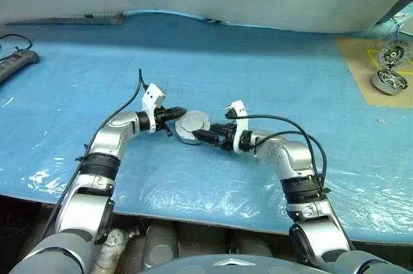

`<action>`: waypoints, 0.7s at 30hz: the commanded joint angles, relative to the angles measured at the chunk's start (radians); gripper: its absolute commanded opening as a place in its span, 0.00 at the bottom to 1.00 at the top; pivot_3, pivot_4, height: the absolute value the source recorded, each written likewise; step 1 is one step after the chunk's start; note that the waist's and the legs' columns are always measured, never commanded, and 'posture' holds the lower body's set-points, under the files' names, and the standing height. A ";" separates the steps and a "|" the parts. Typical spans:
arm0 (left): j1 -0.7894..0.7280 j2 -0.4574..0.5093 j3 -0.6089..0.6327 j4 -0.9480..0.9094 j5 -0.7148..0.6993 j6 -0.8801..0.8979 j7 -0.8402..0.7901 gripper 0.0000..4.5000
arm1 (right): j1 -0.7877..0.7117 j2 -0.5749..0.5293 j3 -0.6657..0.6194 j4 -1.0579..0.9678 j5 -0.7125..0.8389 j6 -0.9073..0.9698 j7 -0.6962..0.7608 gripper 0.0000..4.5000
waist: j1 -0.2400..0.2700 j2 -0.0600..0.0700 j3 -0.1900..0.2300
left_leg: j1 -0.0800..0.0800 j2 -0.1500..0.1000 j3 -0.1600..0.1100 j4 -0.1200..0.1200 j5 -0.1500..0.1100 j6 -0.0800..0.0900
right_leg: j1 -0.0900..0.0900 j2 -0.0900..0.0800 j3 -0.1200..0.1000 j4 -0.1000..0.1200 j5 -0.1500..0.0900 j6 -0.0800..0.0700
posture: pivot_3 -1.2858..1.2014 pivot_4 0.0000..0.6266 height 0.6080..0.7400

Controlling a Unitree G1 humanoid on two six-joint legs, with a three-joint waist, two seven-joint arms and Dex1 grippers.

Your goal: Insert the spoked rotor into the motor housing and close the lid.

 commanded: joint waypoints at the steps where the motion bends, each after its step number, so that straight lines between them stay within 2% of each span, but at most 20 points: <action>1: 0.011 -0.007 -0.022 -0.006 0.010 -0.003 -0.012 0.00 | 0.014 0.037 -0.032 0.005 0.059 0.089 -0.041 0.99 | 0.000 0.000 0.000 | 0.000 0.000 0.000 0.000 0.000 0.000 | 0.000 0.000 0.000 0.000 0.000 0.000 | 0.52 0.24 1.00; 2: 0.010 -0.009 -0.021 -0.006 0.010 -0.007 -0.010 0.00 | 0.010 0.049 -0.050 0.012 0.073 0.101 -0.054 0.99 | 0.000 0.000 0.000 | 0.000 0.000 0.000 0.000 0.000 0.000 | 0.000 0.000 0.000 0.000 0.000 0.000 | 0.52 0.24 1.00; 9: 0.006 -0.018 -0.015 -0.002 0.008 -0.030 -0.008 0.00 | -0.013 0.093 -0.174 0.054 0.191 0.222 -0.088 0.51 | -0.003 0.000 0.000 | 0.000 0.000 0.000 0.000 0.000 0.000 | 0.000 0.000 0.000 0.000 0.000 0.000 | 0.52 0.24 1.00; 14: 0.003 -0.019 -0.014 0.004 0.008 -0.034 -0.008 0.00 | -0.014 0.092 -0.208 0.078 0.232 0.268 -0.104 0.26 | -0.002 0.001 0.000 | 0.001 0.000 0.000 0.000 0.000 0.000 | 0.000 0.000 0.000 0.001 0.000 0.000 | 0.52 0.24 1.00; 21: 0.003 -0.019 -0.013 0.002 0.008 -0.033 -0.007 0.00 | -0.005 0.097 -0.203 0.081 0.255 0.285 -0.119 0.26 | -0.002 0.001 0.000 | 0.003 0.000 0.000 0.000 0.000 0.000 | 0.001 0.000 0.000 0.001 0.000 0.000 | 0.52 0.24 1.00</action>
